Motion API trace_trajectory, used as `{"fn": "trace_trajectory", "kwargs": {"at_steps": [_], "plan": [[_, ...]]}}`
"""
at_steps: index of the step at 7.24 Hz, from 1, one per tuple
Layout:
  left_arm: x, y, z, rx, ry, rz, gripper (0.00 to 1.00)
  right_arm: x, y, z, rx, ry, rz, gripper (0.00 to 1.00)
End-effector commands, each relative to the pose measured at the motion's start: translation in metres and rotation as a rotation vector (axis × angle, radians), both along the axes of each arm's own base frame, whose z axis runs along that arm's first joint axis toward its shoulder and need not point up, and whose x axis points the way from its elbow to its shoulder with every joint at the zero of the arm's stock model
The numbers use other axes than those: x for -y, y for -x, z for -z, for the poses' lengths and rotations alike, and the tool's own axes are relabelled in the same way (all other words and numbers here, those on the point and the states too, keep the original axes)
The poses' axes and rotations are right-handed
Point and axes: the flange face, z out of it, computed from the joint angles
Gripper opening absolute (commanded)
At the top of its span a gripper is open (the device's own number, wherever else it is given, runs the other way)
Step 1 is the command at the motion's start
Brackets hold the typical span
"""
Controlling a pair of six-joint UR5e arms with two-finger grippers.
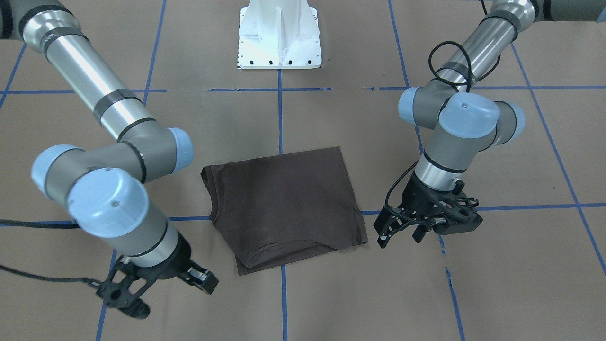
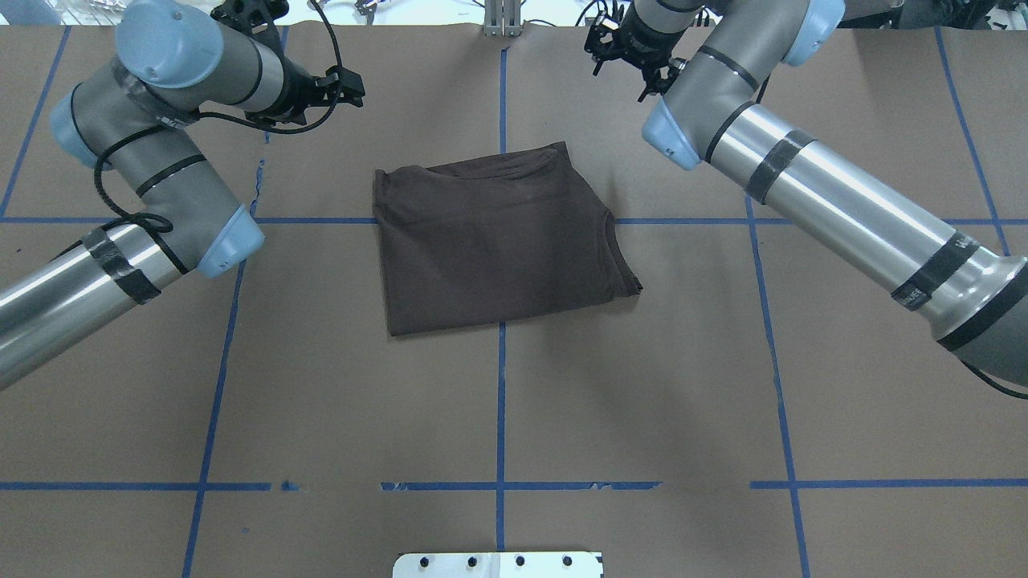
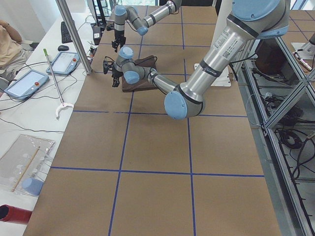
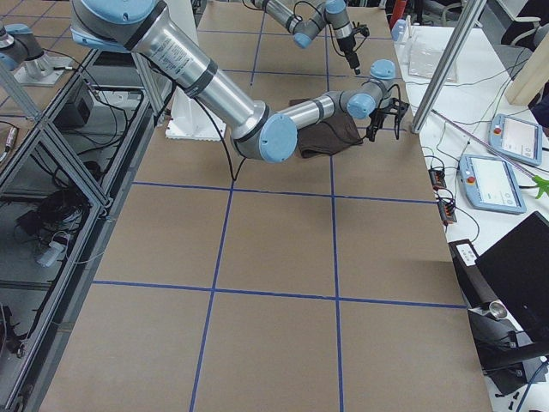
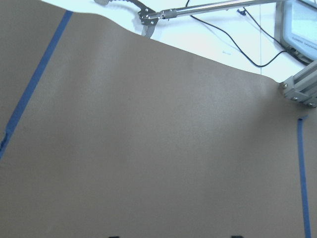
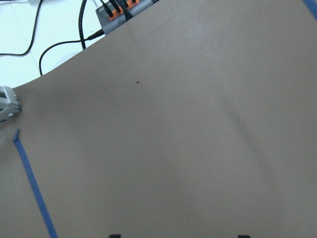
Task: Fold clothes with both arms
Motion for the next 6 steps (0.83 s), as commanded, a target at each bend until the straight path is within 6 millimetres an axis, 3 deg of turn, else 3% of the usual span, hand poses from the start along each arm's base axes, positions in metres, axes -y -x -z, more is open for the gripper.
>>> {"fn": "trace_trajectory", "kwargs": {"at_steps": [1,2,3,4,5,6], "plan": [[-0.015,0.058,-0.047,0.102,-0.148,-0.113,1.00,0.022,-0.100,-0.077,-0.067,-0.106,0.096,1.00],[-0.011,0.138,-0.099,0.144,-0.246,-0.235,1.00,0.021,-0.161,-0.124,-0.136,-0.201,0.182,1.00],[0.004,0.219,-0.151,0.240,-0.335,-0.314,1.00,0.020,-0.220,-0.156,-0.193,-0.257,0.277,1.00],[0.024,0.286,-0.211,0.355,-0.379,-0.358,1.00,0.009,-0.278,-0.176,-0.230,-0.289,0.331,1.00],[0.032,0.310,-0.247,0.392,-0.353,-0.391,1.00,0.004,-0.327,-0.191,-0.242,-0.321,0.376,1.00],[0.034,0.311,-0.258,0.388,-0.259,-0.414,1.00,0.000,-0.361,-0.205,-0.232,-0.311,0.427,1.00]]}}
